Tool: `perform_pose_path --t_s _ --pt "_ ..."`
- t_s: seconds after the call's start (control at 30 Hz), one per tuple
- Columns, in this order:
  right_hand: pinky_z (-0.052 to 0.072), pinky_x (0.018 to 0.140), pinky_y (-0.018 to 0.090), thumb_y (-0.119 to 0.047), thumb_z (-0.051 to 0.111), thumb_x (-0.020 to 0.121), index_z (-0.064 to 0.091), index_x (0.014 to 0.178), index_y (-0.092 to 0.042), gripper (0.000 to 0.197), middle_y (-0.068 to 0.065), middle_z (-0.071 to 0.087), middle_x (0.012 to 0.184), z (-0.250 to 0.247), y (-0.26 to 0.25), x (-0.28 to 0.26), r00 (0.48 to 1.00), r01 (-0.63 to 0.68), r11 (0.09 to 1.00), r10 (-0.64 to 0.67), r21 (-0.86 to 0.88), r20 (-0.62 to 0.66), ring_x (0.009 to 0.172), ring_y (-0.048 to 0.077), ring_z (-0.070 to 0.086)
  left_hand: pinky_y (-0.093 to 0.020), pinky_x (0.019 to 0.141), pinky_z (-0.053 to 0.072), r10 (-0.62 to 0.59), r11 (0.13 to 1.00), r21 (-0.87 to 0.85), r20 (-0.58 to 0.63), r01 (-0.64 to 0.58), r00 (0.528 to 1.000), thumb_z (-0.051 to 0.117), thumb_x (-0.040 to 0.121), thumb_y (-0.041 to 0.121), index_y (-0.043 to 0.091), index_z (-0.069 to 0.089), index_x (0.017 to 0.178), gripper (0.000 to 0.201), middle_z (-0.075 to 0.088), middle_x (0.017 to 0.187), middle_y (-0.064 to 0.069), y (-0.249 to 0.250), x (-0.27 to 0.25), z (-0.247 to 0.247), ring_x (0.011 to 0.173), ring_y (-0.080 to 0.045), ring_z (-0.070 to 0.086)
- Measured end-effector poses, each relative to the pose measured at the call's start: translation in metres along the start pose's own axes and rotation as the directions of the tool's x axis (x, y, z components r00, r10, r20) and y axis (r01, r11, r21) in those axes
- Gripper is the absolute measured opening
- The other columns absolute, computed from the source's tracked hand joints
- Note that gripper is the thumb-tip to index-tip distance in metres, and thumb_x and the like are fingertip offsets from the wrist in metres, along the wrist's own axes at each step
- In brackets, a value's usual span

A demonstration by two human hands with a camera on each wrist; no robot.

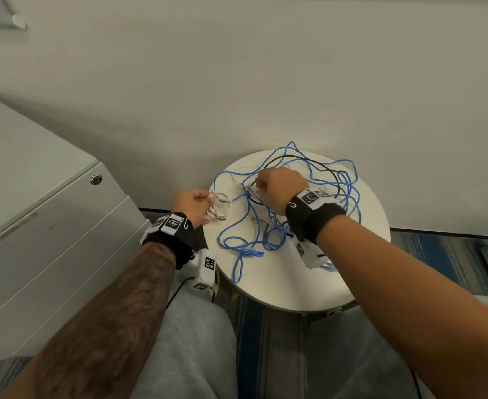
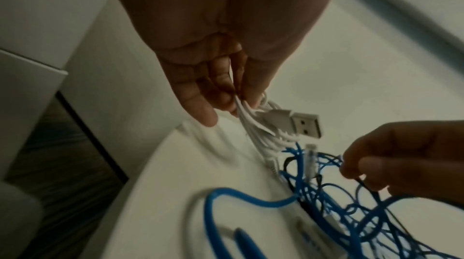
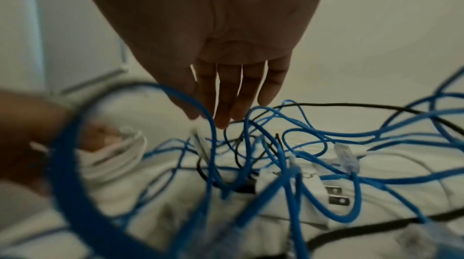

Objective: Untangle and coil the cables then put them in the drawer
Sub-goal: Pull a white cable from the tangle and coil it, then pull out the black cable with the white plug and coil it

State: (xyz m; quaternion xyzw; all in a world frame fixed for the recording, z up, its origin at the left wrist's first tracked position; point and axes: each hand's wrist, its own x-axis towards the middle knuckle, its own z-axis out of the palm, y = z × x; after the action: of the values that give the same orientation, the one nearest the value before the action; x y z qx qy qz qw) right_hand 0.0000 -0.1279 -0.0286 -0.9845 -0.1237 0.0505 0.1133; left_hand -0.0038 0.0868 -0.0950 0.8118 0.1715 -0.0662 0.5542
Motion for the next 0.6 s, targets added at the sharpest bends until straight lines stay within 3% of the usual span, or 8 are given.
perform_pose_path --t_s 0.07,0.13,0.23,0.27,0.33,0.43,0.53,0.6 --pt "0.044 0.089 0.039 -0.022 0.047 0.097 0.065 0.105 -0.019 0.02 0.005 0.066 0.1 0.007 -0.004 0.01 0.992 0.05 0.963 -0.017 -0.266 0.125 0.1 0.028 0.061 -0.024 0.045 0.056 -0.026 0.999 0.025 0.006 0.026 1.0 0.067 0.091 0.011 0.005 0.068 0.111 0.021 0.067 0.103 -0.015 -0.008 0.006 0.003 0.078 -0.023 0.061" --pt "0.041 0.098 0.044 -0.022 0.048 0.094 0.062 0.108 -0.018 0.02 0.005 0.067 0.104 0.014 -0.006 0.016 0.983 0.065 0.928 0.005 -0.368 0.184 0.102 0.028 0.061 -0.028 0.049 0.058 -0.026 0.999 0.041 -0.009 0.027 1.0 0.067 0.09 0.012 0.008 0.07 0.102 0.014 0.066 0.096 -0.011 -0.008 0.008 0.002 0.078 -0.023 0.061" --pt "0.035 0.103 0.047 -0.021 0.045 0.094 0.053 0.103 -0.019 0.012 0.003 0.069 0.101 0.021 -0.006 0.024 0.997 0.009 0.96 0.014 -0.279 0.081 0.091 0.027 0.063 -0.039 0.066 0.06 -0.062 0.998 0.011 -0.106 0.063 0.992 0.065 0.089 0.018 0.016 0.067 0.08 0.009 0.065 0.082 -0.008 -0.004 0.013 -0.006 0.073 -0.025 0.061" --pt "0.034 0.103 0.047 -0.02 0.044 0.094 0.051 0.104 -0.019 0.013 0.003 0.068 0.102 0.022 -0.006 0.027 1.0 0.0 0.968 0.005 -0.249 0.018 0.089 0.027 0.062 -0.039 0.069 0.06 -0.084 0.996 -0.003 -0.154 0.084 0.984 0.064 0.089 0.021 0.016 0.067 0.081 0.01 0.065 0.079 -0.007 -0.005 0.016 -0.01 0.07 -0.025 0.061" --pt "0.036 0.102 0.048 -0.016 0.045 0.093 0.054 0.119 -0.017 0.028 0.007 0.063 0.116 0.024 -0.006 0.034 0.998 0.022 0.967 -0.036 -0.254 -0.049 0.103 0.031 0.06 -0.04 0.075 0.06 -0.127 0.992 -0.011 -0.217 0.128 0.968 0.065 0.089 0.025 0.013 0.071 0.091 0.014 0.068 0.082 -0.009 -0.009 0.022 -0.015 0.073 -0.028 0.065" --pt "0.038 0.103 0.048 -0.016 0.049 0.095 0.052 0.139 -0.027 0.045 0.008 0.053 0.136 0.026 -0.007 0.049 0.991 0.102 0.946 -0.068 -0.309 0.118 0.123 0.035 0.051 -0.044 0.08 0.059 -0.131 0.987 0.06 -0.214 0.147 0.968 0.068 0.085 0.025 0.011 0.074 0.092 0.017 0.073 0.093 -0.011 -0.02 0.027 -0.012 0.087 -0.031 0.069" --pt "0.041 0.097 0.044 -0.02 0.047 0.099 0.058 0.132 -0.027 0.036 0.006 0.059 0.13 0.027 -0.009 0.058 0.963 0.129 0.94 -0.043 -0.316 0.265 0.118 0.033 0.058 -0.046 0.075 0.06 -0.13 0.978 0.139 -0.18 0.156 0.975 0.07 0.076 0.027 0.02 0.068 0.068 0.012 0.073 0.082 -0.007 -0.033 0.037 -0.003 0.08 -0.033 0.07" --pt "0.045 0.086 0.039 -0.019 0.051 0.098 0.062 0.123 -0.019 0.027 0.007 0.063 0.121 0.027 -0.009 0.061 0.964 0.142 0.936 -0.056 -0.324 0.26 0.108 0.031 0.062 -0.04 0.078 0.058 -0.1 0.974 0.187 -0.159 0.129 0.982 0.069 0.078 0.027 0.019 0.071 0.074 0.008 0.073 0.085 -0.008 -0.024 0.028 0.0 0.083 -0.032 0.069"
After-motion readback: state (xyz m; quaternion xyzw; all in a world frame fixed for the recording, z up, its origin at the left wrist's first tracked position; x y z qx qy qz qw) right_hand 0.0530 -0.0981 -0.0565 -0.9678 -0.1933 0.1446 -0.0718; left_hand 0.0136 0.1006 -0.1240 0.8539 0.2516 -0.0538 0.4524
